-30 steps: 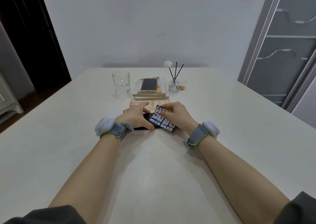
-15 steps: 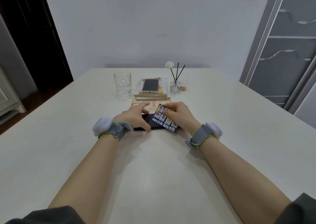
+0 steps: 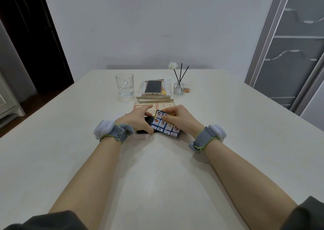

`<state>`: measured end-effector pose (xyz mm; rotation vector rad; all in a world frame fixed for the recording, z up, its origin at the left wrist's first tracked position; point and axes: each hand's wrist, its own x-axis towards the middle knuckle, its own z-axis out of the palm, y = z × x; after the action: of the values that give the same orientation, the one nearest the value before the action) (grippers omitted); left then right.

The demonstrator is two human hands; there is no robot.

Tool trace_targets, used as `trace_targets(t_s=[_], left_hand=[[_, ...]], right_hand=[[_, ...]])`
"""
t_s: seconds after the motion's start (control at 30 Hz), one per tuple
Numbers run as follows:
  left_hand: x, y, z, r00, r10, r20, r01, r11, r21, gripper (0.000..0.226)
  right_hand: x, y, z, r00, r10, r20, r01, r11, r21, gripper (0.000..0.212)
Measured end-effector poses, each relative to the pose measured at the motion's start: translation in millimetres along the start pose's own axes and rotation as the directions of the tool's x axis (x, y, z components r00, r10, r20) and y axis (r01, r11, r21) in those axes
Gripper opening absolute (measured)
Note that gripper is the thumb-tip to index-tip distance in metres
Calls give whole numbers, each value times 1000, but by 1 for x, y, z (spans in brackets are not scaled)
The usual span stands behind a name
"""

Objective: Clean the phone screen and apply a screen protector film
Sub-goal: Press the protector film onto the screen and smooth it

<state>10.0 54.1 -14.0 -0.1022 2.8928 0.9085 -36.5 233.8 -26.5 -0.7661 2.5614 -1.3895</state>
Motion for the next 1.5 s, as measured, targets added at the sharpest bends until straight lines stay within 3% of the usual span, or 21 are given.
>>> trace_targets(t_s=[0.23, 0.47, 0.57, 0.67, 0.73, 0.8, 1.03, 1.3, 1.5], left_hand=[[-2, -1, -1, 1000, 0, 5, 0, 1000, 11, 105], [-2, 1, -2, 1000, 3, 11, -3, 1000, 14, 105], [-1, 0, -2, 1000, 6, 25, -6, 1000, 6, 104], [-2, 0, -4, 999, 18, 36, -17, 1000, -26, 101], [-3, 1, -4, 999, 35, 30, -33, 997, -73, 93], [-3, 4, -3, 999, 54, 0, -53, 990, -129, 82], [-2, 8, 6, 976, 74, -204, -98, 989, -114, 26], [2, 5, 11, 964, 16, -264, -11, 1000, 20, 35], [8, -1, 12, 962, -9, -273, 16, 1000, 24, 40]], right_hand=[[1, 3, -2, 989, 42, -141, -43, 999, -1, 29], [-1, 1, 0, 997, 24, -73, -25, 1000, -6, 30], [-2, 0, 0, 999, 27, -31, -24, 996, 86, 28], [1, 0, -4, 958, 81, -277, -28, 982, 189, 26], [2, 2, -10, 857, 160, -491, -95, 984, 154, 26], [0, 7, -14, 781, 233, -579, -204, 972, 116, 29], [-7, 18, -24, 751, 411, -516, -401, 906, 137, 38], [-8, -5, -5, 913, 254, -319, -271, 962, -10, 37], [-11, -10, 1, 967, 185, -174, -192, 981, -28, 37]])
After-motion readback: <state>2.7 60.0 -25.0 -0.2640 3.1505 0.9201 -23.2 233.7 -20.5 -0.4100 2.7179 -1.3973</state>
